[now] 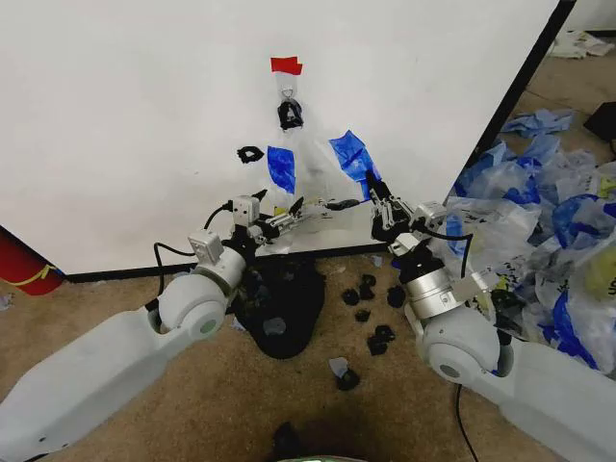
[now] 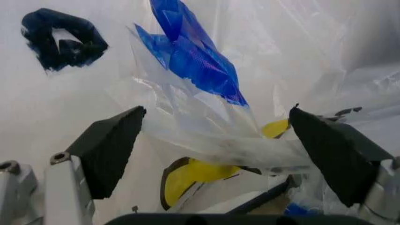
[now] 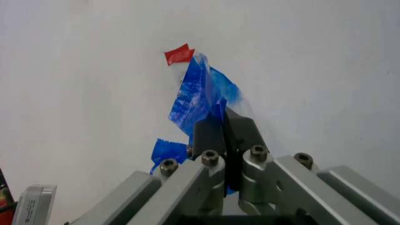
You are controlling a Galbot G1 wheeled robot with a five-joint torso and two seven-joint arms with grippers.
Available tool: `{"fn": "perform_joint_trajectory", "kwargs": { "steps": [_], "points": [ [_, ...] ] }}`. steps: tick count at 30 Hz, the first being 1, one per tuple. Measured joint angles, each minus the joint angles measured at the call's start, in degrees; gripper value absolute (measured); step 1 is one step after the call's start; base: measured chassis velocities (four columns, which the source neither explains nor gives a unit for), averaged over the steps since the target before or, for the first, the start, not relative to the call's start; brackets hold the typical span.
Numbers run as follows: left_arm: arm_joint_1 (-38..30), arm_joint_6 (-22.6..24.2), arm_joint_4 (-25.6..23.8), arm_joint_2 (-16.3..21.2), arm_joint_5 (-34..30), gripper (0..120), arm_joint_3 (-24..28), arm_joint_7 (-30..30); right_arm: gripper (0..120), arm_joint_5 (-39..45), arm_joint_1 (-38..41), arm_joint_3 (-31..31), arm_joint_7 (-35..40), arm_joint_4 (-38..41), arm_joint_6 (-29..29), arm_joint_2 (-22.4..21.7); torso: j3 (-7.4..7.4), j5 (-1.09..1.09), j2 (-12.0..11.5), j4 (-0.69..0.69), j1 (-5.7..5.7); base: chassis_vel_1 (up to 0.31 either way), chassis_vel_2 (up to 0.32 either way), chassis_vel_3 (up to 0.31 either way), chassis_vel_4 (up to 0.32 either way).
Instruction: Pick up the garbage bag from the wall and place it over the trash bin.
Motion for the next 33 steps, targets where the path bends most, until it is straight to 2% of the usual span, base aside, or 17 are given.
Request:
{"fn": "perform_joint_trajectory", "kwargs": {
  "steps": [33],
  "points": [
    [-5.0, 0.9, 0.2, 0.0, -1.4, 92, 3.6, -1.1, 0, -0.1, 0.6, -0.3, 0.1, -0.1, -0.1, 0.4, 0.00, 0.00, 0.0, 0.00, 0.00, 0.000, 0.000, 0.000, 0.000]
  ]
}}
